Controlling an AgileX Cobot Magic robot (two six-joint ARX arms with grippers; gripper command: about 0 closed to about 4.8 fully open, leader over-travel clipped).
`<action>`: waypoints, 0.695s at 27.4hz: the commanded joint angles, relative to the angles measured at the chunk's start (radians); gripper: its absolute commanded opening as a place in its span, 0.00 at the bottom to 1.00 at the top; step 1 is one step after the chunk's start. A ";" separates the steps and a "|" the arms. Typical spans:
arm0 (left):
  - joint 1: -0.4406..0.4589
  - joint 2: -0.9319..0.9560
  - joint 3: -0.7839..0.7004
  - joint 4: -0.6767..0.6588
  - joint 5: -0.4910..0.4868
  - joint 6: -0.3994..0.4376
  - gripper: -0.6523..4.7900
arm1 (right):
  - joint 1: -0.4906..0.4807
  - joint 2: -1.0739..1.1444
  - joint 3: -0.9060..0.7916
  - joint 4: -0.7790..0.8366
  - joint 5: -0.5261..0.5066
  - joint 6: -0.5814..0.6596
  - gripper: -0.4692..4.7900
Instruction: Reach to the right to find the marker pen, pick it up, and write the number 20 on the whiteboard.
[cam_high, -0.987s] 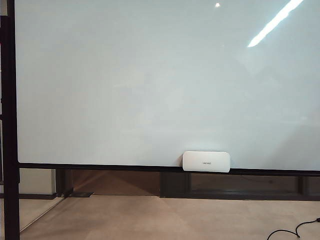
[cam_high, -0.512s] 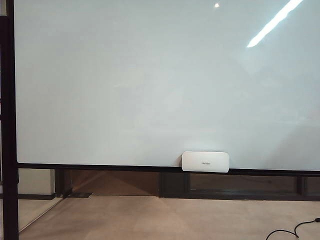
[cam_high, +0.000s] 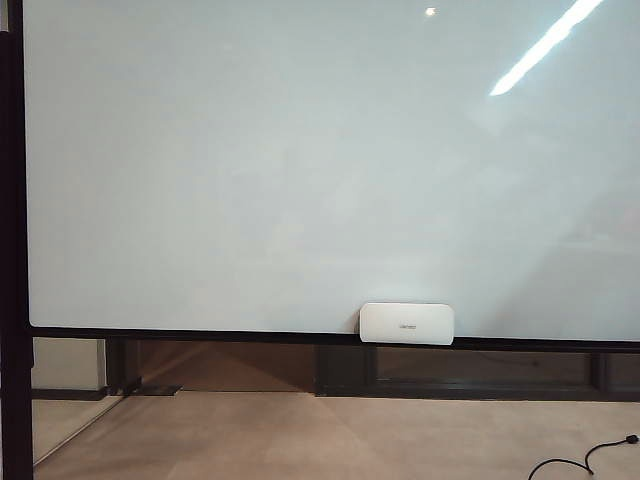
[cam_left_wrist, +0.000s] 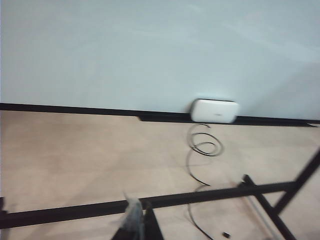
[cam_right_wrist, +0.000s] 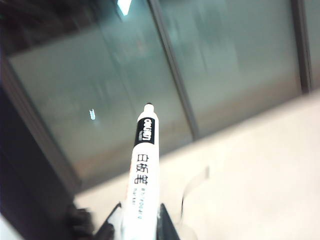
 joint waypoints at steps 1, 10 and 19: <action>-0.001 0.001 0.007 0.014 0.080 -0.063 0.12 | 0.003 -0.146 0.006 -0.270 0.042 -0.195 0.09; -0.001 0.001 0.112 0.014 0.114 -0.129 0.13 | 0.005 -0.441 0.006 -0.656 0.210 -0.244 0.09; -0.001 0.001 0.292 -0.005 0.115 -0.201 0.13 | 0.057 -0.737 0.007 -0.880 0.211 -0.230 0.09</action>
